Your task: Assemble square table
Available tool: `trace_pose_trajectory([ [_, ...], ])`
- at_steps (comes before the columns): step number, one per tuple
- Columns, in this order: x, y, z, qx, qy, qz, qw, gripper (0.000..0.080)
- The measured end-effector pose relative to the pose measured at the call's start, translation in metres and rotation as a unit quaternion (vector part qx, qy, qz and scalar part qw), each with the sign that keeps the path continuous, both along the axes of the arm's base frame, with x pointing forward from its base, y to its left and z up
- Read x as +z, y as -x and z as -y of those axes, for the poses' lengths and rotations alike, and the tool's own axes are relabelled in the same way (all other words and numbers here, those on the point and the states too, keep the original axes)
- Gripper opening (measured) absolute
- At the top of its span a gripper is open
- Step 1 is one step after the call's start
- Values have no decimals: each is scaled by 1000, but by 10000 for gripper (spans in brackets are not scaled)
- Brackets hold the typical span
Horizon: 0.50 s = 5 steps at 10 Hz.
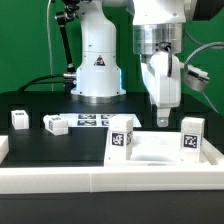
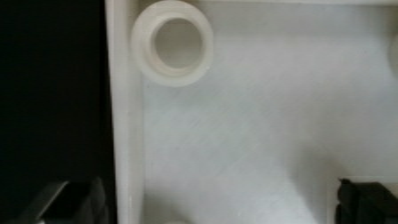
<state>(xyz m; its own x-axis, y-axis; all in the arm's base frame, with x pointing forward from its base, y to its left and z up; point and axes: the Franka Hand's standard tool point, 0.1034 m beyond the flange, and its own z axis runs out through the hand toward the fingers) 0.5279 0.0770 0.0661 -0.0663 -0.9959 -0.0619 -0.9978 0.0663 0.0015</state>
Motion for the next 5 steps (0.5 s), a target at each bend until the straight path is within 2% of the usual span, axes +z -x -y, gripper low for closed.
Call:
trace_pose_trajectory([
  [2, -9, 14, -9, 10, 3, -12, 1000, 649],
  [5, -18, 26, -12, 16, 7, -24, 1000, 649],
])
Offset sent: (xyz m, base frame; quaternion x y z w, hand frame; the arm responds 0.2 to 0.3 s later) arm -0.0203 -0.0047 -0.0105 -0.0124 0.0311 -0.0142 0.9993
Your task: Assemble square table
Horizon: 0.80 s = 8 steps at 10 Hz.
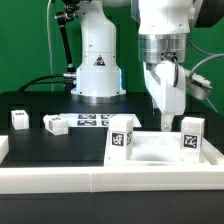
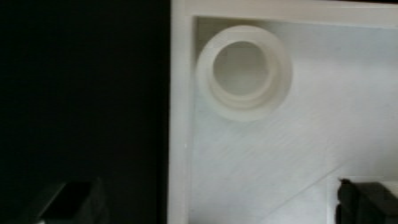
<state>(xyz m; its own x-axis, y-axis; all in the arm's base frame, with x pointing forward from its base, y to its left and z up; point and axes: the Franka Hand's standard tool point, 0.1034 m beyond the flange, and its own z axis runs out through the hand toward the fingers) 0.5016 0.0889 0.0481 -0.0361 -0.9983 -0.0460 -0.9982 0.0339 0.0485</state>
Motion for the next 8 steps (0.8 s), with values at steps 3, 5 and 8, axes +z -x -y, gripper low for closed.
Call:
trace_pose_trajectory([
  [3, -11, 7, 3, 12, 5, -10, 1000, 649],
  [5, -23, 11, 11, 26, 12, -16, 999, 649],
  [8, -32, 16, 12, 29, 16, -25, 999, 649],
])
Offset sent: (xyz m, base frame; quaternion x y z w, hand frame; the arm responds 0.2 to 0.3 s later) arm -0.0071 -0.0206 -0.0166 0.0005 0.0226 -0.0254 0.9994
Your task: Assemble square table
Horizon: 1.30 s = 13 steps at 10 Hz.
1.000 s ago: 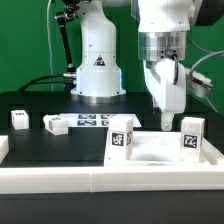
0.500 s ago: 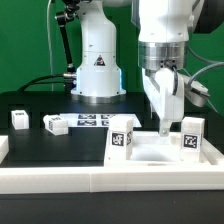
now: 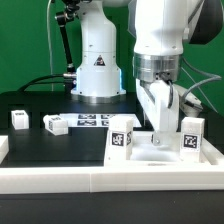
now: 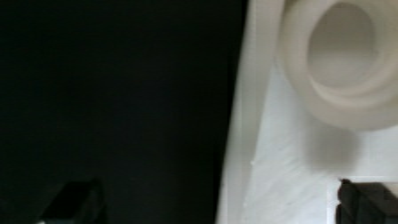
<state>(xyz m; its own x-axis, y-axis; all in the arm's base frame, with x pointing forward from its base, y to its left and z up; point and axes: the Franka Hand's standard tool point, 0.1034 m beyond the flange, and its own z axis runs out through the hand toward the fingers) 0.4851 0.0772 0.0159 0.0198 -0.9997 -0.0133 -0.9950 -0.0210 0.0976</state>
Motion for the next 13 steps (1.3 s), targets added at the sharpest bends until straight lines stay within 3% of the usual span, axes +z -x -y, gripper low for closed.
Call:
trace_pose_trajectory([
  [3, -3, 1, 2, 8, 1, -2, 1000, 649],
  [4, -5, 3, 3, 9, 2, -4, 1000, 526],
  [5, -5, 3, 3, 10, 2, -5, 1000, 526],
  [7, -5, 3, 5, 18, 1, -5, 1000, 240],
  [8, -5, 2, 6, 23, 1, -5, 1000, 240],
  [9, -4, 0, 12, 21, 3, 0, 1000, 82],
  [13, -3, -3, 17, 33, 2, 3, 999, 76],
])
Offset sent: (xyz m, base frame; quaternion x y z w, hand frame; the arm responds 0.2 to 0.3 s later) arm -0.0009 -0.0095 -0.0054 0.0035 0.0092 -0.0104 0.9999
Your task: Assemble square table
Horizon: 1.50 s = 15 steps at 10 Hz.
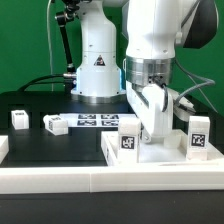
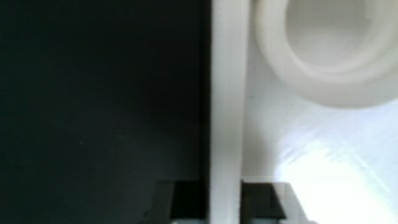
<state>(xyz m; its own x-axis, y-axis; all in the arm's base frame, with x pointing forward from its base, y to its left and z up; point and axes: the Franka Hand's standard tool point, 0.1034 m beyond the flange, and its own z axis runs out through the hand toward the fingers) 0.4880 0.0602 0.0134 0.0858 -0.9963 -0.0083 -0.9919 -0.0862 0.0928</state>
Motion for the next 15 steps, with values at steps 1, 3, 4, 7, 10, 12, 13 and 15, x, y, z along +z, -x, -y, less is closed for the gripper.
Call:
trace_pose_trajectory([
  [1, 0, 0, 0, 0, 0, 0, 1000, 76],
  [3, 0, 0, 0, 0, 0, 0, 1000, 76],
  [4, 0, 0, 0, 0, 0, 0, 1000, 76],
  [7, 0, 0, 0, 14, -1, 0, 1000, 77],
  [10, -2, 13, 33, 137, -15, -14, 990, 78],
  [12, -2, 16, 57, 225, -22, -15, 974, 80],
  [13, -1, 16, 63, 266, -25, -14, 963, 80],
  [15, 0, 14, 70, 322, -29, -10, 946, 80],
])
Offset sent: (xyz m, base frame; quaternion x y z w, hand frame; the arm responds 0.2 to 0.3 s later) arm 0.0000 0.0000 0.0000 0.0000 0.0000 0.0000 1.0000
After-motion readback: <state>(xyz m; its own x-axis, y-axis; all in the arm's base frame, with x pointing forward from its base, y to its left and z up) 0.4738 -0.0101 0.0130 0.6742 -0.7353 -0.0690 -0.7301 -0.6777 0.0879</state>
